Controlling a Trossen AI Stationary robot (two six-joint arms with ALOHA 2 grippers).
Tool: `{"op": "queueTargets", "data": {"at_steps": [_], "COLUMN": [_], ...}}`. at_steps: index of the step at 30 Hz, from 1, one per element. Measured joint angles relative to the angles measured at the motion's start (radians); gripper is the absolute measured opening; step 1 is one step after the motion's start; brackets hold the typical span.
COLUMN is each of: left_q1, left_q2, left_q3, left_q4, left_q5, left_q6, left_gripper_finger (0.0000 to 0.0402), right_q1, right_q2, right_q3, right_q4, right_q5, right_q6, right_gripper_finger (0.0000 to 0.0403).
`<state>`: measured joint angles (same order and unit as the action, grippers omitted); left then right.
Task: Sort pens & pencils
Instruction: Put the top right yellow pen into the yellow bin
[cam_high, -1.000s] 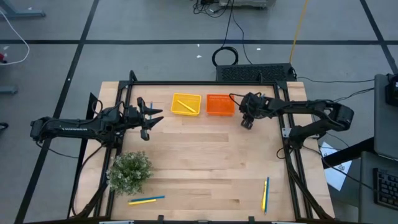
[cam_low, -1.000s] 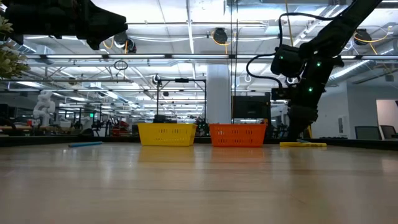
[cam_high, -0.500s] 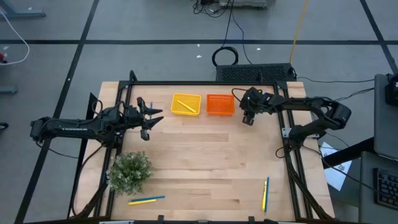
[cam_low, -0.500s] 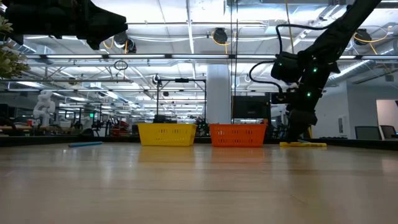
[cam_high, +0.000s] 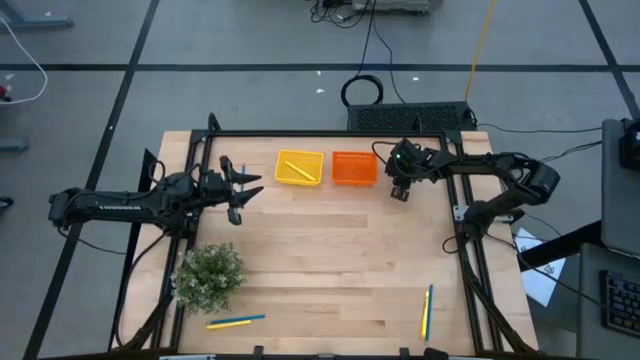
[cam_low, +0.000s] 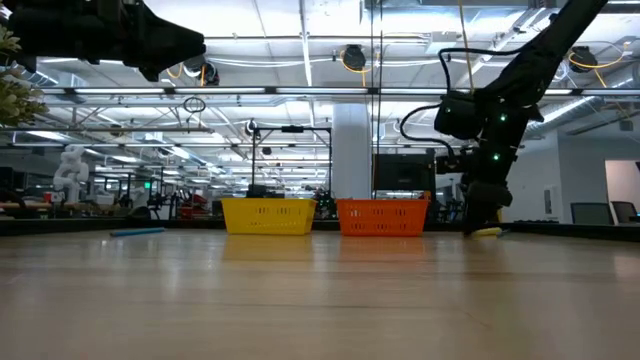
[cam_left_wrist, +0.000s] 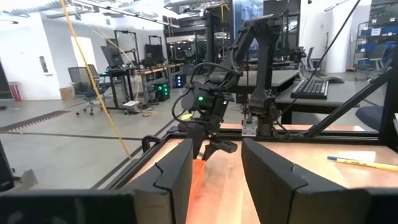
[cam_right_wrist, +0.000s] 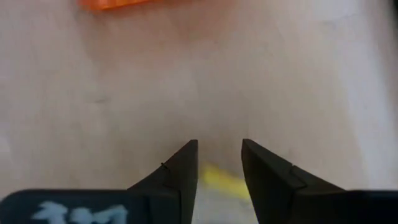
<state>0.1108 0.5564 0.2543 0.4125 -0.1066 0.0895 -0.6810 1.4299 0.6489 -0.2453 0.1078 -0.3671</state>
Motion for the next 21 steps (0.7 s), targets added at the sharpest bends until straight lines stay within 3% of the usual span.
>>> {"op": "queueTargets", "data": {"at_steps": [5, 9, 12, 16, 21], "left_q1": [0.000, 0.000, 0.000, 0.000, 0.000], "left_q2": [0.000, 0.000, 0.000, 0.000, 0.000], "left_q3": [0.000, 0.000, 0.000, 0.000, 0.000], "left_q4": [-0.005, -0.006, -0.006, -0.005, -0.002], "left_q5": [0.000, -0.001, -0.001, -0.001, -0.003], "left_q6": [0.020, 0.034, 0.037, 0.036, 0.037], "left_gripper_finger": [0.0143, 0.0143, 0.0143, 0.0143, 0.0143], "right_q1": [0.000, -0.003, -0.013, -0.055, -0.135], "right_q2": [-0.130, -0.223, -0.260, -0.248, -0.171], "right_q3": [0.004, 0.003, 0.003, 0.003, 0.003], "right_q4": [0.064, 0.002, -0.086, -0.182, -0.175], "right_q5": [0.002, 0.008, 0.089, 0.179, 0.284], "right_q6": [0.155, 0.238, 0.239, 0.225, 0.224], "right_gripper_finger": [0.0091, 0.0090, 0.0098, 0.0116, 0.0132]}}
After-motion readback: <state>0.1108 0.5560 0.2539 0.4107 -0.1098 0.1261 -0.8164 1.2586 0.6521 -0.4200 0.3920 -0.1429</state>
